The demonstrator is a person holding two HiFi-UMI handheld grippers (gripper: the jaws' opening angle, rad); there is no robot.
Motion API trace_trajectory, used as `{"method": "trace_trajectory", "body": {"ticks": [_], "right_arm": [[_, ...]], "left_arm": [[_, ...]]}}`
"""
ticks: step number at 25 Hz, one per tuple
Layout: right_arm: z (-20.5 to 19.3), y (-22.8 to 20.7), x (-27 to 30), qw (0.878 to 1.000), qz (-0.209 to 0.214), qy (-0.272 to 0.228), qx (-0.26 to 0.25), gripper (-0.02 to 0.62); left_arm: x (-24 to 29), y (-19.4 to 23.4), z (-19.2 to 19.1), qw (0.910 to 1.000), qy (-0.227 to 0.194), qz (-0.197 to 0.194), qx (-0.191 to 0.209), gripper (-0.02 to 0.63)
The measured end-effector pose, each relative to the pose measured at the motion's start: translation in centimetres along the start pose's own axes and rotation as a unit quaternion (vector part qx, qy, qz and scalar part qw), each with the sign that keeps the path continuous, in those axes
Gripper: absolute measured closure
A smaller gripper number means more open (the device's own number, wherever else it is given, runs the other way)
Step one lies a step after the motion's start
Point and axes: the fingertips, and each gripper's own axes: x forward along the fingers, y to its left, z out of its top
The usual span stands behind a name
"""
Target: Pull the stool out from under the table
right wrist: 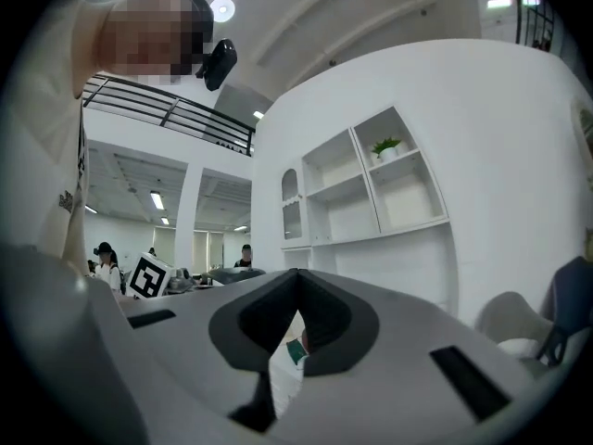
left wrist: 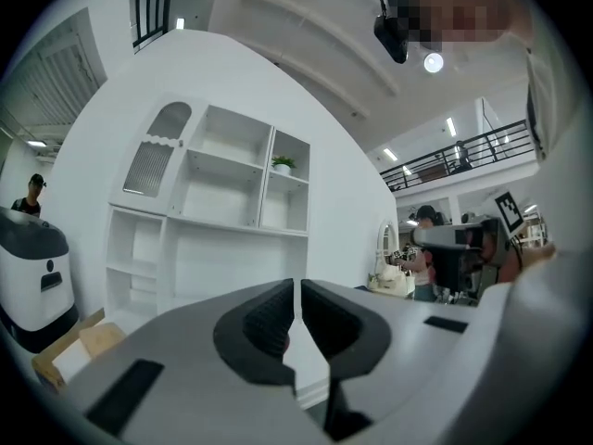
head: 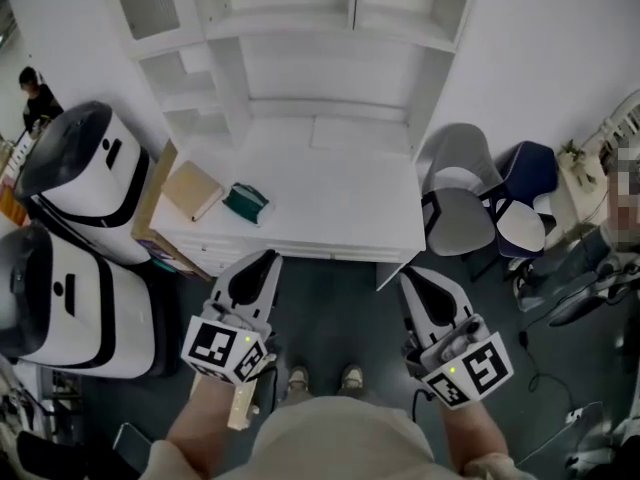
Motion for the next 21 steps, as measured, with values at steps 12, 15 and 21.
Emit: {"method": "trace_trajectory", "body": {"ticks": [12, 15, 21], "right_arm": [[1.1, -4.1, -3.1, 0.999, -0.045, -0.015, -0.009, 0.574], [0.8, -4.6, -2.9, 0.999, -0.051, -0.013, -0.007, 0.574], [0.6, -5.6, -3.3, 0.998, -0.059, -0.008, 0.007, 0.574]], "left_arm": [[3.1, -4.1, 1.6, 0.9974, 0.004, -0.018, 0.07, 0.563], [3.5, -4.0, 1.8, 0.9971, 0.006, -0.018, 0.074, 0.563], [3.8, -4.3, 1.9, 0.9967, 0.004, -0.015, 0.08, 0.564]]}}
